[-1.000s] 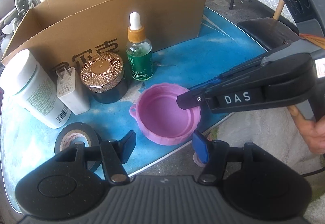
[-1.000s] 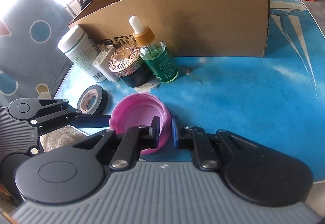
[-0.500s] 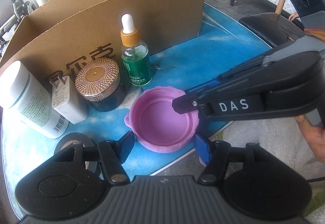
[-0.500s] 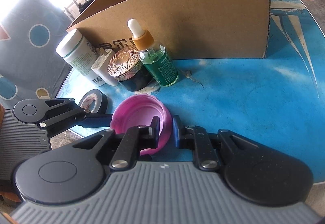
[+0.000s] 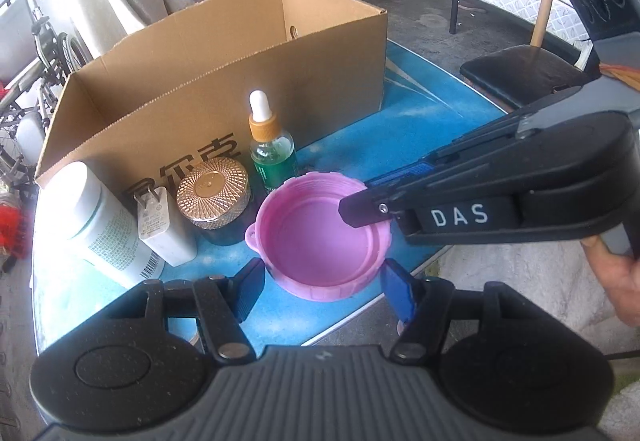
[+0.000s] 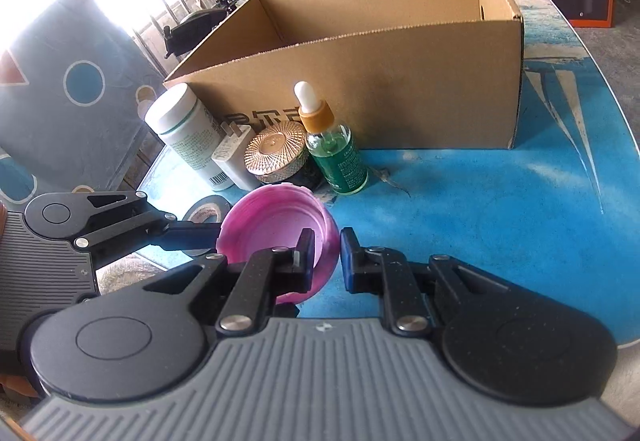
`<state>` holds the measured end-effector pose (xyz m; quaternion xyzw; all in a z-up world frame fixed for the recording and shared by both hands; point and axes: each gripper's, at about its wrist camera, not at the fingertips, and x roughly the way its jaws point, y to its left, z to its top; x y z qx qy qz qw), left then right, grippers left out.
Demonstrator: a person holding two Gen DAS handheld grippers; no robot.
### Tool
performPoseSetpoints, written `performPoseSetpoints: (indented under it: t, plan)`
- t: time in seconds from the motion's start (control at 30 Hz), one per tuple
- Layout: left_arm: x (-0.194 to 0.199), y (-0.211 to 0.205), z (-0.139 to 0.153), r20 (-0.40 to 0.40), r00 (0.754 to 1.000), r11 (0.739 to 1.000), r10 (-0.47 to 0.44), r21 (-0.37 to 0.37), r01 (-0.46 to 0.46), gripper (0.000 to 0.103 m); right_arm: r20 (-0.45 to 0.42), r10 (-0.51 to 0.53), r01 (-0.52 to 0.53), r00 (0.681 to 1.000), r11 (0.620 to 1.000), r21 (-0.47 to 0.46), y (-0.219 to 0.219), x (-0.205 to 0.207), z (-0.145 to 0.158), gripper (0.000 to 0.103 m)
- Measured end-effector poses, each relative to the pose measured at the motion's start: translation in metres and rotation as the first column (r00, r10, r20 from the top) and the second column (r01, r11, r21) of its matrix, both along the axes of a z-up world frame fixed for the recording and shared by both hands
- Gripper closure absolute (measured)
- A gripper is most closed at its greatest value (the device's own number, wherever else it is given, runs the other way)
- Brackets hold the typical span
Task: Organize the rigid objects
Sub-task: 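Carry the pink bowl with the right gripper into the box and release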
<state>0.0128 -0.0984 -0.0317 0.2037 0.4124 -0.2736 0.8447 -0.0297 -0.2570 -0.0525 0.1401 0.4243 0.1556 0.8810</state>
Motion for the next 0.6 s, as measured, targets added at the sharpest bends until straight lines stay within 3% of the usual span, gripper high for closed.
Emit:
performPoseSetpoints:
  t: [0.3, 0.47, 0.6]
  plan:
    - [-0.021, 0.016, 0.061, 0.189, 0.981, 0.998, 0.04, -0.061, -0.029, 0.038, 0.212, 0.022, -0.018, 0.977, 1.0, -0.02, 0.008, -0.018, 0.074, 0.089]
    - [0.001, 0.022, 0.095, 0.285, 0.955, 0.995, 0.079, -0.083, -0.057, 0.038, 0.33, 0.085, -0.068, 0.94, 0.996, -0.061, 0.014, -0.001, 0.117, 0.09]
    - [0.035, 0.026, 0.11, 0.284, 0.951, 0.99, 0.123, -0.101, -0.098, 0.038, 0.33, 0.147, -0.124, 0.932, 0.988, -0.089, 0.018, 0.04, 0.137, 0.09]
